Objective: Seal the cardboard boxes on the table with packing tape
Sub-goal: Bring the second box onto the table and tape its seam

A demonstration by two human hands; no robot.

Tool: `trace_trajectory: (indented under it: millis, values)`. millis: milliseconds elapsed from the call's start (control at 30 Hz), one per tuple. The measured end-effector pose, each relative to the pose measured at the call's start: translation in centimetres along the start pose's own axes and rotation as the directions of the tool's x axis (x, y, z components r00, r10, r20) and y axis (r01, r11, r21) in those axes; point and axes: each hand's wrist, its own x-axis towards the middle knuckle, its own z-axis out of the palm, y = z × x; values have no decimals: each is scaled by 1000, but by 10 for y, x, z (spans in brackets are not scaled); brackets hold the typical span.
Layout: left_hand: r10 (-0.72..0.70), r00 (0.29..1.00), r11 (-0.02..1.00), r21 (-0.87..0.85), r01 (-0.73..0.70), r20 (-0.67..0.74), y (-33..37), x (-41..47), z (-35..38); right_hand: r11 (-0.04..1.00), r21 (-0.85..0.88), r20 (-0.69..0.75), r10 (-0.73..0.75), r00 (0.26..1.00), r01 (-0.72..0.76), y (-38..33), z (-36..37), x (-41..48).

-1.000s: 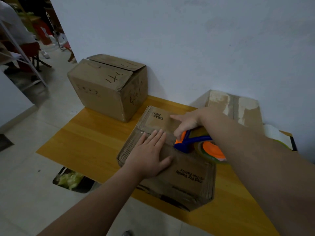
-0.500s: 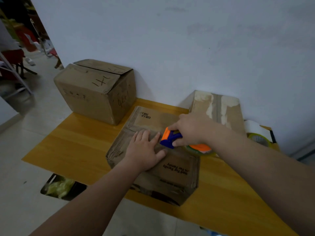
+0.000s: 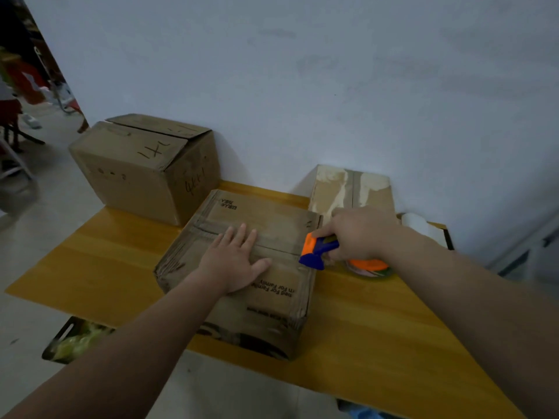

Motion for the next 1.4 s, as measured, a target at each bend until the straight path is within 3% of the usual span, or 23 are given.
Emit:
trace_trajectory:
  millis: [100, 167, 233, 367, 533, 733, 867, 1067, 1400]
  values:
    - [184, 983, 983, 9, -184, 1, 50, -4, 4, 1000, -12, 8, 12, 1000, -12, -1, -3, 8]
    - [223, 975, 975, -9, -223, 1, 51, -2, 7, 1000, -28, 29, 14, 999, -13, -3, -4, 11]
    - [157, 987, 987, -17, -157, -25, 16, -1, 4, 999, -39, 43, 3, 999, -1, -6, -5, 13]
    - [-135, 991, 991, 9, 135, -10, -66, -7, -3, 1000, -24, 59, 11, 998, -10, -6, -6, 15]
    - [-252, 968, 968, -1, 252, 17, -44, 2, -5, 999, 10, 13, 30, 999, -30, -4, -1, 6]
    - [106, 992, 994, -27, -104, 73, 51, -3, -1, 995, 93, -53, 46, 998, -41, 4, 14, 1]
    - [83, 996, 996, -24, -82, 37, 72, 3, 8, 981, 184, -98, 76, 992, -57, 11, 30, -3]
    - [121, 991, 992, -26, -122, -51, 45, 4, 7, 941, 338, -150, 85, 985, -30, 1, 44, 0]
    - [133, 991, 991, -21, -132, 14, 32, 15, 4, 939, 344, -200, 98, 975, -24, 11, 61, -38]
